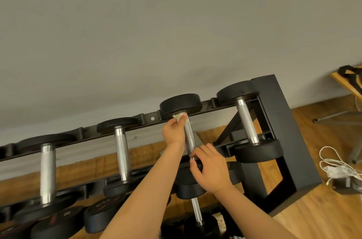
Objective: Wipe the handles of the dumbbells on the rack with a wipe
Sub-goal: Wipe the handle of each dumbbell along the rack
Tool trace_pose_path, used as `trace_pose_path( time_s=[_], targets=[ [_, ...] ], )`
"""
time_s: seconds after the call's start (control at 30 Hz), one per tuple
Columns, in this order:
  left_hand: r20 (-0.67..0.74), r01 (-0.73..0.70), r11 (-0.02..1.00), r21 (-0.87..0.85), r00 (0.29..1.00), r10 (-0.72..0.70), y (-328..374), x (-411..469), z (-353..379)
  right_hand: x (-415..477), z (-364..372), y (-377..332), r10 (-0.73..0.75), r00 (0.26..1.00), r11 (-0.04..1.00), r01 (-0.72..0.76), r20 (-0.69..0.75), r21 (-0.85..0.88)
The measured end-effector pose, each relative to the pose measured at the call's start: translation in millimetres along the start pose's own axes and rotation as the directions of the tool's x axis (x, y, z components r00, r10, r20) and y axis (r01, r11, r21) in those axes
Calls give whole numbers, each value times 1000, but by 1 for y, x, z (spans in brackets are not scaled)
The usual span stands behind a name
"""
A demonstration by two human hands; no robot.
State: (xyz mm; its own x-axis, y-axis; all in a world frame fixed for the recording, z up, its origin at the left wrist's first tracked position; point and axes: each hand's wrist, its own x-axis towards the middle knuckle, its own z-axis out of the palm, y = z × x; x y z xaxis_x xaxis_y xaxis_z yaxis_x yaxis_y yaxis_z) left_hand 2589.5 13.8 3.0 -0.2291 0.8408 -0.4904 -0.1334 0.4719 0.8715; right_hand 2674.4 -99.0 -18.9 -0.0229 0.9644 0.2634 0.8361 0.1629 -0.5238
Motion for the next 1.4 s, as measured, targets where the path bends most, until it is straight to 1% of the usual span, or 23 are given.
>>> trace_pose_path(
  time_s=[0.07, 0.2, 0.27, 0.4, 0.47, 0.57, 0.63, 0.67, 0.73, 0.8, 0.87, 0.97, 1.13, 1.3, 1.4],
  targets=[
    [24, 10, 1000, -2, 1000, -10, 0, 4, -2, 0, 0, 0, 1, 1000, 1000, -1, 0, -3],
    [-43, -56, 998, -13, 998, 55, -7, 10, -8, 0, 1, 0, 5, 1000, 1000, -5, 9, -3],
    [-41, -58, 998, -21, 998, 57, -9, 10, -9, 0, 1, 0, 4, 1000, 1000, -4, 9, -7],
    [90, 12, 1000, -19, 996, -10, -4, 8, -4, 0, 1, 0, 1, 1000, 1000, -1, 2, -6],
    [116, 33, 999, -13, 993, -31, -3, 9, -4, 0, 1, 0, 2, 1000, 1000, -2, 2, -7],
    [118, -24, 999, 21, 993, 22, -4, 13, -8, 0, 1, 0, 3, 1000, 1000, -3, 0, -7],
    [146, -77, 995, 67, 987, 66, -3, 10, -8, 0, 1, 0, 2, 1000, 1000, -2, -2, -10],
    [172, -78, 994, 70, 983, 65, -4, 8, -9, 0, 1, -1, 1, 1000, 1000, -1, -2, -10],
    [228, -36, 999, 35, 973, 27, -7, 5, -11, -1, 1, 0, 3, 1000, 1000, -3, -5, -9],
    [252, -5, 1000, -26, 968, 11, -12, 5, -14, -1, 2, 0, 7, 1000, 1000, -7, -8, -8],
    [218, -30, 999, -35, 975, 37, -15, 5, -15, 0, 2, 1, 7, 1000, 1000, -7, -5, -5],
    [172, -95, 995, 42, 981, 86, -10, 6, -11, -1, 3, 2, 5, 1000, 1000, -5, -2, -2],
    [175, -21, 998, 57, 985, 11, -9, 12, -5, 0, 3, 1, 5, 1000, 1000, -5, -5, -11],
    [109, -10, 1000, 3, 994, 10, -11, 7, 6, 0, 3, 2, -7, 1000, 1000, 6, -9, -22],
    [75, -39, 999, -3, 996, 39, -14, 7, 4, -1, 3, 1, -6, 1000, 1000, 6, -11, -21]
  ],
)
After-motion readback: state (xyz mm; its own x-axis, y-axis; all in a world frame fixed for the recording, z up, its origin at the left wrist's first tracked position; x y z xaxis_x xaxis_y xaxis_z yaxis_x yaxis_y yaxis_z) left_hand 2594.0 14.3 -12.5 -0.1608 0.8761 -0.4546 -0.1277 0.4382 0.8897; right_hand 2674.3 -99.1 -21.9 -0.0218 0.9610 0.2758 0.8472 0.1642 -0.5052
